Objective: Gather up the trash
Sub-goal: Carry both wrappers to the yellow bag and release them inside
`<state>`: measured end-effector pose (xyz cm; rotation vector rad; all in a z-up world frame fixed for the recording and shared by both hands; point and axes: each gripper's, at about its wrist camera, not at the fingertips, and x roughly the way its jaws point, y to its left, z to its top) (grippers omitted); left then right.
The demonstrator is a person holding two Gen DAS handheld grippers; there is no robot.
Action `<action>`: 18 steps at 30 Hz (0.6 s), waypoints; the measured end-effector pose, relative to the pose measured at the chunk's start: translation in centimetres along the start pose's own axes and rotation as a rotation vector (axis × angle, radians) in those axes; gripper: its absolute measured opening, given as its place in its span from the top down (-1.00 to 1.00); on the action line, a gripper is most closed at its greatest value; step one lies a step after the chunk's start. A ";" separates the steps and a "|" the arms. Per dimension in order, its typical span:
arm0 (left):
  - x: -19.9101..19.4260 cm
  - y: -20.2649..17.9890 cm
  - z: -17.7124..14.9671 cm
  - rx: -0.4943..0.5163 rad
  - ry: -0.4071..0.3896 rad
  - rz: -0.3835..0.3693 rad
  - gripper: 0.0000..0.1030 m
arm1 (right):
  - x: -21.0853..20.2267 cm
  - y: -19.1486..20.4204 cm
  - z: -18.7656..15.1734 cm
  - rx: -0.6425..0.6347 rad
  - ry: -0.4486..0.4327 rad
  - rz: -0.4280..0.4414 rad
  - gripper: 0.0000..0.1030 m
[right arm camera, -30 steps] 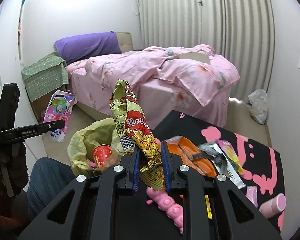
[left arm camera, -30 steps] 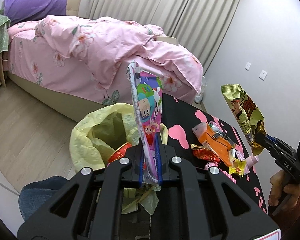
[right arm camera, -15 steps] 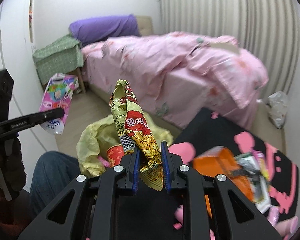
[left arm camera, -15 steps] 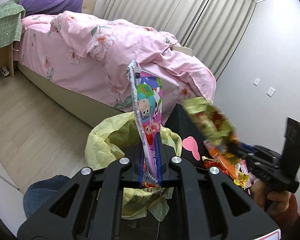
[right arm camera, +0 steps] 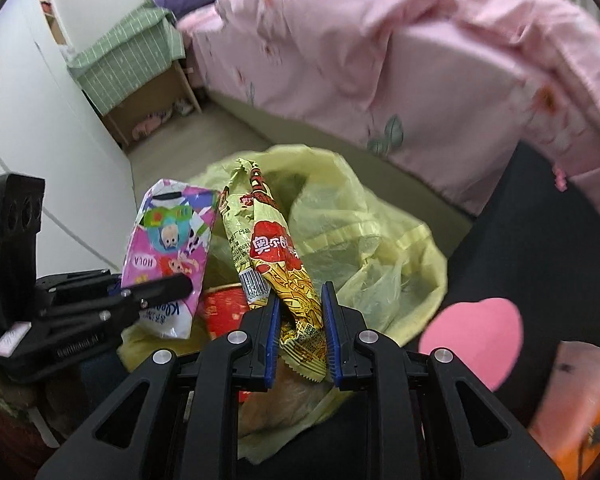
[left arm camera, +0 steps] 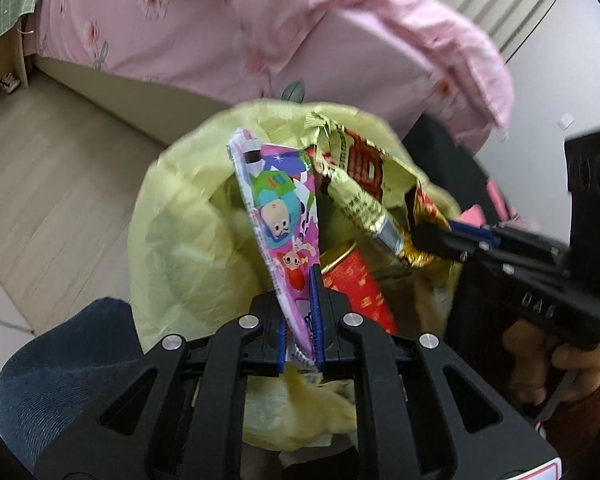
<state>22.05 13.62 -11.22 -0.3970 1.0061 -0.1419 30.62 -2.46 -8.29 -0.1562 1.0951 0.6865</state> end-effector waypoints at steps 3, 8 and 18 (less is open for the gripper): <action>0.2 -0.8 -0.6 0.055 0.012 0.024 0.83 | 0.6 -0.3 -0.2 -0.003 0.032 0.003 0.61; 0.1 -1.1 -1.2 0.058 0.017 -0.026 0.83 | 1.5 0.3 -0.6 -0.043 0.063 -0.005 0.61; -4.0 0.5 -0.2 -0.068 -0.148 -0.024 0.06 | -1.1 0.3 -1.6 -0.035 -0.045 -0.041 0.16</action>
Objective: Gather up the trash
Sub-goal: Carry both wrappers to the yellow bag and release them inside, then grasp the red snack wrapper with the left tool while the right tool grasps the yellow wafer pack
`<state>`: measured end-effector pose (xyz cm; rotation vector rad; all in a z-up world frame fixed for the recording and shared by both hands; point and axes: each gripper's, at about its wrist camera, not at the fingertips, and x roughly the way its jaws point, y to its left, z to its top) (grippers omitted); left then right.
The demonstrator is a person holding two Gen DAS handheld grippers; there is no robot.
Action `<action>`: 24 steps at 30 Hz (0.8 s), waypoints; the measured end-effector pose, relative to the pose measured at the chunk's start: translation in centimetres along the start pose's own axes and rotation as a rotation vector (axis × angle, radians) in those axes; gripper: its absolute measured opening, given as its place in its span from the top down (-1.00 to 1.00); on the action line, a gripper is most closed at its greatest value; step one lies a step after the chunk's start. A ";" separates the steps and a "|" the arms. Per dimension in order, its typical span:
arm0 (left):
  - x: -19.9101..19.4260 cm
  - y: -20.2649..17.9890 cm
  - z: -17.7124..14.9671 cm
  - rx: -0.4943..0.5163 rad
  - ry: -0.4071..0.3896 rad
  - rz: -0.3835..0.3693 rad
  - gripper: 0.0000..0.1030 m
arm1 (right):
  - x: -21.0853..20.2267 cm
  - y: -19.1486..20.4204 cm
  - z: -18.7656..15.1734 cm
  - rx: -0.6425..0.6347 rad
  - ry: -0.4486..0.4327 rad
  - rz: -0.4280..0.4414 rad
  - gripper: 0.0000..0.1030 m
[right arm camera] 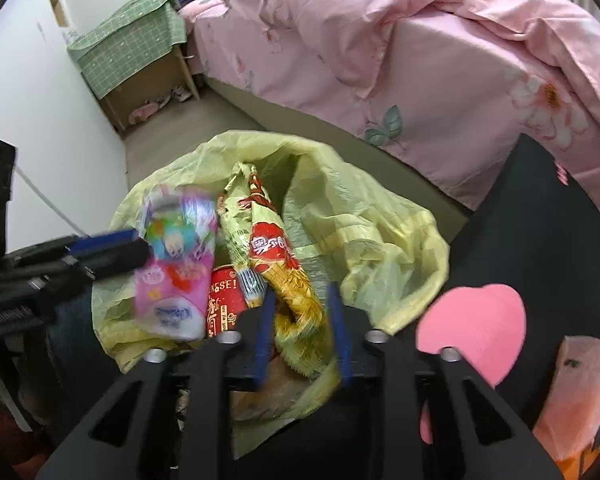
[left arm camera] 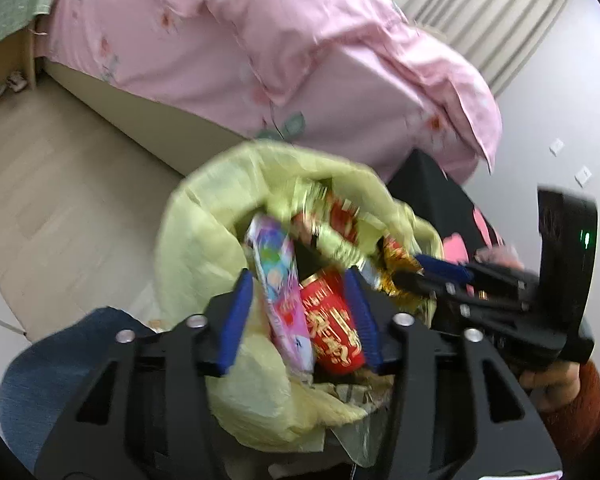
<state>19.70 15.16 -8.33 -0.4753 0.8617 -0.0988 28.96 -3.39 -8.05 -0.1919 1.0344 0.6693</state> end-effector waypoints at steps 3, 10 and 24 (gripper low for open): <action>-1.4 0.6 0.8 -0.037 -0.053 0.026 0.04 | -1.0 -0.1 -0.2 0.017 -0.024 0.028 -0.09; -4.4 -1.1 1.7 -0.009 -0.148 0.048 -0.04 | -6.7 -1.5 -1.7 0.076 -0.159 0.006 -0.10; -4.7 -14.7 -1.2 0.273 -0.099 -0.134 -0.23 | -21.7 -8.2 -12.9 0.184 -0.439 -0.214 -0.36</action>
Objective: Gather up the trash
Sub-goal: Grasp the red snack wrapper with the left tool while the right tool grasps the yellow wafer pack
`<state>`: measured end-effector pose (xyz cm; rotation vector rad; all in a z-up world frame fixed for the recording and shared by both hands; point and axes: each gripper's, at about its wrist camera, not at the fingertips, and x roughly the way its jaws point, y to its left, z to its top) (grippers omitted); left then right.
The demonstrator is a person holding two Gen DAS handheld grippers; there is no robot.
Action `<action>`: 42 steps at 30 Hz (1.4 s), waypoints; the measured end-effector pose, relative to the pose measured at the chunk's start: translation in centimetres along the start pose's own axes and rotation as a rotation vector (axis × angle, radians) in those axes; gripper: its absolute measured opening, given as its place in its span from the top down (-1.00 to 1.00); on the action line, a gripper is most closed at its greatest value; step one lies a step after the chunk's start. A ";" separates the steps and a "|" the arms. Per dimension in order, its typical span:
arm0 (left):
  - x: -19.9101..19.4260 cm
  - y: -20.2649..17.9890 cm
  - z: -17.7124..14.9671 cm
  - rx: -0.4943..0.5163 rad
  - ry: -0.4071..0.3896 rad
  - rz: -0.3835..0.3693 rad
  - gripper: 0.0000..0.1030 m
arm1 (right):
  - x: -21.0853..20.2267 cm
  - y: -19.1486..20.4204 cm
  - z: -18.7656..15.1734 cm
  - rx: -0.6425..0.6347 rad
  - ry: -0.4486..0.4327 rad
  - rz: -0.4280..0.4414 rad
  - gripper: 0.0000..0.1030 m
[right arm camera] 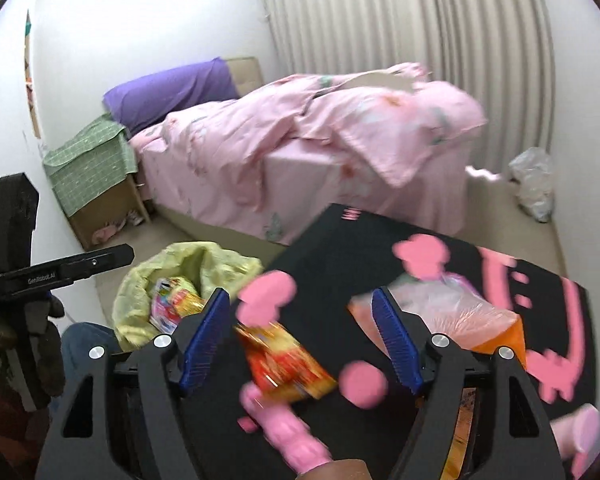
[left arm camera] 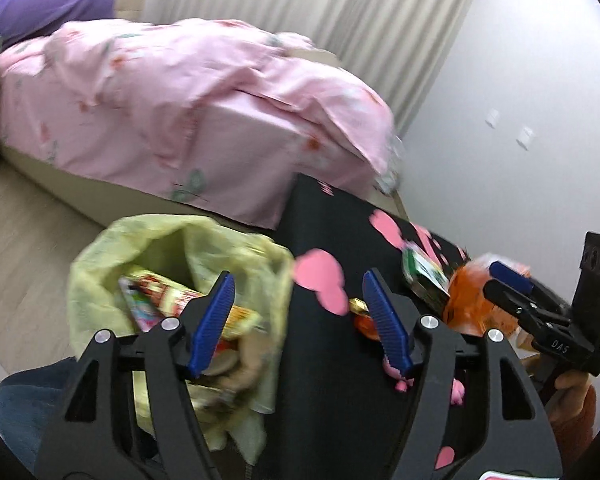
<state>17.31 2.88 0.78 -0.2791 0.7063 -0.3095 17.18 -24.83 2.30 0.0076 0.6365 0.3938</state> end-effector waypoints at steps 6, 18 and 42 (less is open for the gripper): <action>0.6 -4.5 -1.1 0.085 0.016 -0.045 -0.23 | -5.1 -4.5 -3.9 0.050 0.005 -0.098 -0.36; 2.6 -8.9 -3.3 0.179 0.098 -0.103 -0.23 | -11.2 -8.0 -10.3 0.129 0.024 -0.114 -0.36; 9.0 -7.3 -3.8 0.051 0.278 -0.131 -0.22 | -6.3 -8.3 -14.8 0.215 0.164 -0.204 -0.36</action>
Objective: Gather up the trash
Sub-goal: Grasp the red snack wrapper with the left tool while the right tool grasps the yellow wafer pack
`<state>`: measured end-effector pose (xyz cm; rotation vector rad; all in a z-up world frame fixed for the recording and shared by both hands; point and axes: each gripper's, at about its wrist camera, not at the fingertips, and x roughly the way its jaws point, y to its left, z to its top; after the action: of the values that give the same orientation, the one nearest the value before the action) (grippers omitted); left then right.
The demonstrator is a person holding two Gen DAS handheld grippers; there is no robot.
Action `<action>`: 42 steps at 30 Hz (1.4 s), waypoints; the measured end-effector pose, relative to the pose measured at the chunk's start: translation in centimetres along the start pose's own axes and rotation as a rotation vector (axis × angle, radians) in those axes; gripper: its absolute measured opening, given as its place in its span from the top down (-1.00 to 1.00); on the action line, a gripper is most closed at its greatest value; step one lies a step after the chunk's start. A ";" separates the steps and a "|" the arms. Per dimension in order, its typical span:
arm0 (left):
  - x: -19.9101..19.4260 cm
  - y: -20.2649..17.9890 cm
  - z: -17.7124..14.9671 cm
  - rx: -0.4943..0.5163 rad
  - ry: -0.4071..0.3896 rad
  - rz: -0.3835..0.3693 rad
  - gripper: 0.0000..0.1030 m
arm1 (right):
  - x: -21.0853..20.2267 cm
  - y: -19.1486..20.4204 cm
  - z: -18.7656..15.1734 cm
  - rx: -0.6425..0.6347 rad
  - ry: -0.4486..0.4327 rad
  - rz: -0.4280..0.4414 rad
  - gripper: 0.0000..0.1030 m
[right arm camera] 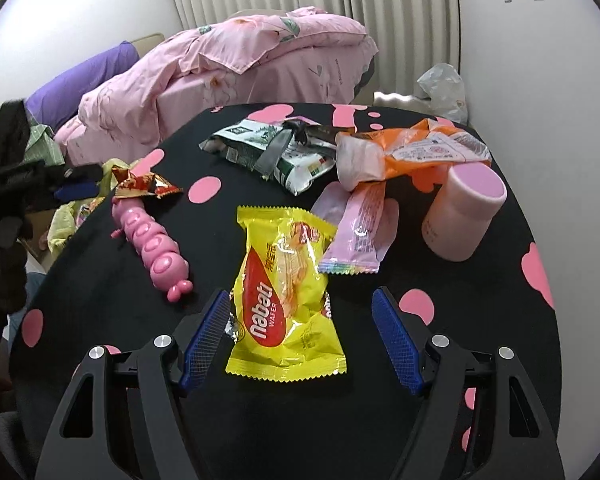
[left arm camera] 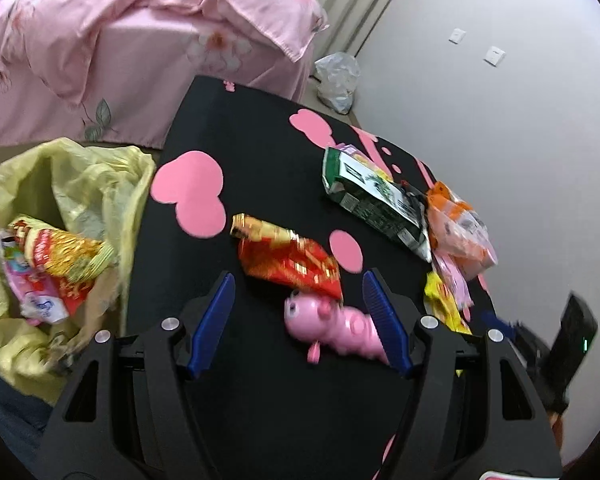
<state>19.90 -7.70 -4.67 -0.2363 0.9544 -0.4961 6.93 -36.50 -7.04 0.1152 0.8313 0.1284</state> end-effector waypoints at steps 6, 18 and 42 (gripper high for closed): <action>4.0 -0.4 1.5 -0.001 0.046 0.084 0.15 | -0.7 -0.6 -0.7 0.025 -0.003 -0.021 -0.36; -0.1 -2.7 1.0 0.091 -0.061 -0.012 0.29 | 0.3 0.8 -1.1 0.004 0.026 0.035 -0.36; -1.9 -3.8 -4.5 0.214 0.006 -0.038 0.26 | 1.4 1.2 0.0 0.036 0.039 0.046 0.43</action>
<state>14.14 -9.98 -4.31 -0.0601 0.8959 -0.6300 7.82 -35.09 -7.87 0.1667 0.8703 0.1595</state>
